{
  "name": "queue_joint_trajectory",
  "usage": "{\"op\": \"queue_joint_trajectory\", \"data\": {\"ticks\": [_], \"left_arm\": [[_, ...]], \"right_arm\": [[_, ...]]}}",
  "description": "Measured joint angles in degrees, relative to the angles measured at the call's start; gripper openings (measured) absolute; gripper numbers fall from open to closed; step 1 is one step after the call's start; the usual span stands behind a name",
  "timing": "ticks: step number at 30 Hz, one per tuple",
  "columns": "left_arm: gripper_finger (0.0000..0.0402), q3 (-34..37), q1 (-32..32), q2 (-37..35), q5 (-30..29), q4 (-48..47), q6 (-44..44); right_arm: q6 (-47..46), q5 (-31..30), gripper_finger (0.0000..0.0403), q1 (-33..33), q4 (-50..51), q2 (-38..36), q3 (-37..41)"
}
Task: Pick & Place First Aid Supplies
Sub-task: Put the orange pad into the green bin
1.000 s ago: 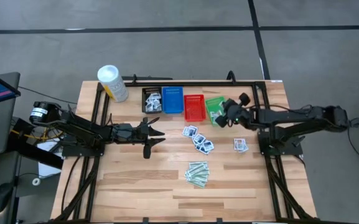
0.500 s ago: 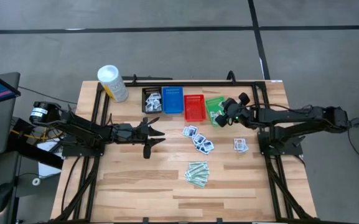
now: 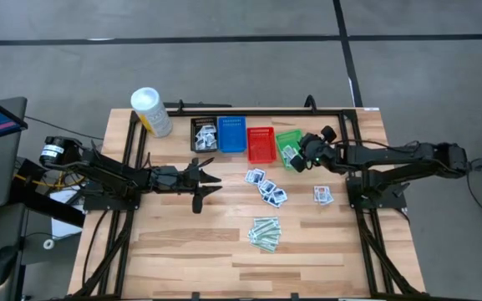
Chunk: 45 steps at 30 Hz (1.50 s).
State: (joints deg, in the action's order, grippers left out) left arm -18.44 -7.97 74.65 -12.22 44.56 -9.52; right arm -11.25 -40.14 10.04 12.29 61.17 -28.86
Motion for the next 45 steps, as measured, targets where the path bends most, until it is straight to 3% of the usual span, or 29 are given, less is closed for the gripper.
{"op": "queue_joint_trajectory", "data": {"ticks": [10, 18, 23, 33, 45], "left_arm": [[0.0116, 0.0, 0.0, 0.0, 1.57, 0.0, 0.02], [0.0116, 0.0, 0.0, 0.0, 1.57, 0.0, 0.11], [0.0116, 0.0, 0.0, 0.0, 1.57, 0.0, 0.24], [0.0116, 0.0, 0.0, 0.0, 1.57, 0.0, 0.26], [0.0116, 0.0, -0.01, 0.0, 1.57, 0.0, 0.26]], "right_arm": [[-12.33, 1.49, 0.0095, -11.94, 8.66, -0.04, -0.02], [-24.72, 18.43, 0.0095, -20.67, 21.06, -0.04, -0.02], [-31.66, 23.42, 0.0095, -25.12, 28.14, -0.17, -0.02], [-38.25, 23.78, 0.0095, -36.52, 41.68, -0.17, -0.02], [-33.16, 23.63, 0.0095, -44.7, 37.58, -0.09, -0.02]]}}
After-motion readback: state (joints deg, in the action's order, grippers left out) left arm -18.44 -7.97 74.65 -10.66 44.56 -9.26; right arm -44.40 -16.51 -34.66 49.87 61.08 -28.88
